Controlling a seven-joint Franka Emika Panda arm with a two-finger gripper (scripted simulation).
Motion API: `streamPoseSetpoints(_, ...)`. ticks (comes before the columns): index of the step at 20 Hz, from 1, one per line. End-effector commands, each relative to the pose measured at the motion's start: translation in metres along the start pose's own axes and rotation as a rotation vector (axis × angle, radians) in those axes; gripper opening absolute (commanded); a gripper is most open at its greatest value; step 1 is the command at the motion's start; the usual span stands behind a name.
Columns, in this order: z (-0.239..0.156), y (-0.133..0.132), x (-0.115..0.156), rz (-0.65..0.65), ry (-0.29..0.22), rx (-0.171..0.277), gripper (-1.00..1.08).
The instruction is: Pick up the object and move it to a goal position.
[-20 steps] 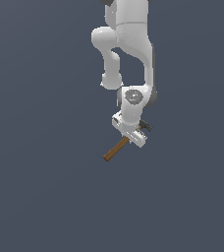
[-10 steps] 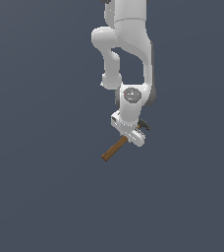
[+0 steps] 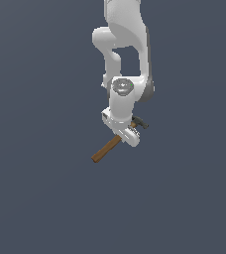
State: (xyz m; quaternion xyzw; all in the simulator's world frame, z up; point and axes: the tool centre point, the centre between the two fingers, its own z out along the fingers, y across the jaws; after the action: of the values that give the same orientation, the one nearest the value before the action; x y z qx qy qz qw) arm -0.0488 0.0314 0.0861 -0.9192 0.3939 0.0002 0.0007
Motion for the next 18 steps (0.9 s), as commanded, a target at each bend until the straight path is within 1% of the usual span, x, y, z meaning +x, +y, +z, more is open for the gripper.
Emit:
streamPoseSetpoints(1, -0.022, 0.003, 0.018, 0.001, 0.002, 0.002, -1.00)
streamPoseSetpoints(12, -0.120, 0.019, 0.103, 0.002, 0.002, 0.001, -1.00)
streamPoseSetpoints(18, -0.164, 0.025, 0.142, 0.002, 0.002, 0.000, -1.00)
